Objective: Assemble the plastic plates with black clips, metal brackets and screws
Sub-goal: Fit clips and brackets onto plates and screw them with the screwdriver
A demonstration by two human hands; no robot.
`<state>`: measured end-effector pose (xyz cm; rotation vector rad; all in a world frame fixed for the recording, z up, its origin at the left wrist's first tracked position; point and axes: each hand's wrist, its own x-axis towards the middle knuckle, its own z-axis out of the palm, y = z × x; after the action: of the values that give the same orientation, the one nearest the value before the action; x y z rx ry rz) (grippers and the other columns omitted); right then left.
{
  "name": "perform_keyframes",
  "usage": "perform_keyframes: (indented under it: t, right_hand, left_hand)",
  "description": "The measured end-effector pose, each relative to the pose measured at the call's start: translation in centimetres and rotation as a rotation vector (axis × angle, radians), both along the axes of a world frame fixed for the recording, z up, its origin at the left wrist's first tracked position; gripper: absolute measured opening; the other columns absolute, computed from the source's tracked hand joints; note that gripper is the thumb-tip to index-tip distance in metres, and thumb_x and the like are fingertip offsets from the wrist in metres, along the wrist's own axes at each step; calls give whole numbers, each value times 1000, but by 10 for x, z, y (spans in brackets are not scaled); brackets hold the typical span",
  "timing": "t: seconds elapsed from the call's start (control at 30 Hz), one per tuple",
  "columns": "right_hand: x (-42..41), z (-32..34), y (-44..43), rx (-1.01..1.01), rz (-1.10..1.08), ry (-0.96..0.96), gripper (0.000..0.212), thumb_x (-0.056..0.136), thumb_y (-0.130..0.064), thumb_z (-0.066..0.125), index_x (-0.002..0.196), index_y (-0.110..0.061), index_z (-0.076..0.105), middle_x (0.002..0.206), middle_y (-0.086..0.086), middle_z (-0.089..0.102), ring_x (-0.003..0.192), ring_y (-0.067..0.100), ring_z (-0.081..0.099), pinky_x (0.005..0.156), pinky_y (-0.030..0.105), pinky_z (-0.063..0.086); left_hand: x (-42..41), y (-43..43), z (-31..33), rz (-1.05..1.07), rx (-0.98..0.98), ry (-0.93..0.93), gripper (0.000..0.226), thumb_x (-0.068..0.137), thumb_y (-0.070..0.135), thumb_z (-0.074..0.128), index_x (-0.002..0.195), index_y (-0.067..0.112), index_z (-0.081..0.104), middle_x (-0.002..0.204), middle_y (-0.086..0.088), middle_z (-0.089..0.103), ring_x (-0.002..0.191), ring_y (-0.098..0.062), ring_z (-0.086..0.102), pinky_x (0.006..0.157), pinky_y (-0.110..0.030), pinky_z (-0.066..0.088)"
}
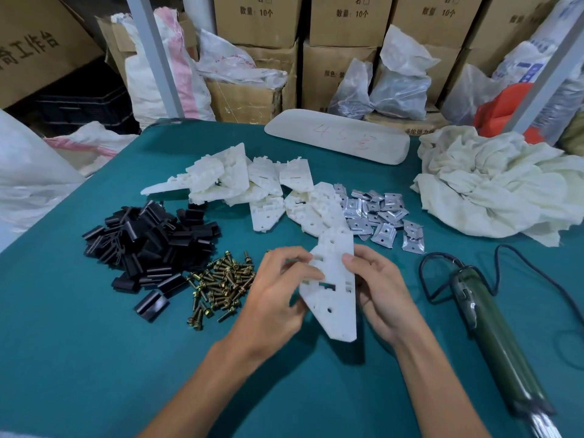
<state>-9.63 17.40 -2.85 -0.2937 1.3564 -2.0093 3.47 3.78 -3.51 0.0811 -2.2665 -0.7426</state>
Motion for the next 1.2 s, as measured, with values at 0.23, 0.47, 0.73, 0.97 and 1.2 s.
perform_keyframes:
  t: [0.23,0.47,0.73,0.97,1.2]
  right_hand:
    - [-5,-9,2,366,-21,310,19,92,-8,70,110,-15,68,76,16,76,60,24,62,56,28,50]
    - [-6,-18,5,742,-79,627,37,79,-54,78,67,-23,61,56,1,64,39,11,52,45,25,44]
    - [-4,-21,3,698,-122,642,34,91,-45,70,69,-21,62,61,-2,69,43,11,56,39,31,51]
    - [-4,-20,2,659,-93,588,28,93,-39,70,72,-20,66,63,-2,69,47,4,55,41,23,47]
    - [-4,-15,0,530,-190,557,23,94,-42,69,75,-28,66,66,0,68,46,11,53,42,24,46]
  left_hand:
    - [13,-18,-3,129,-60,-226,26,86,2,73,105,19,66,98,9,60,92,-11,56,90,-15,35]
    - [18,-59,14,311,187,-350,31,96,17,66,125,28,65,85,26,68,73,1,59,74,-31,51]
    - [4,-151,33,661,-252,-901,38,103,39,44,130,17,60,126,-8,64,121,-33,53,104,-45,32]
    - [-29,-164,29,674,-382,-1104,39,99,49,49,120,20,63,126,-6,56,108,-29,59,103,-43,28]
    - [-29,-126,47,430,-221,-697,45,99,48,54,137,23,55,124,-9,59,107,-31,60,104,-45,35]
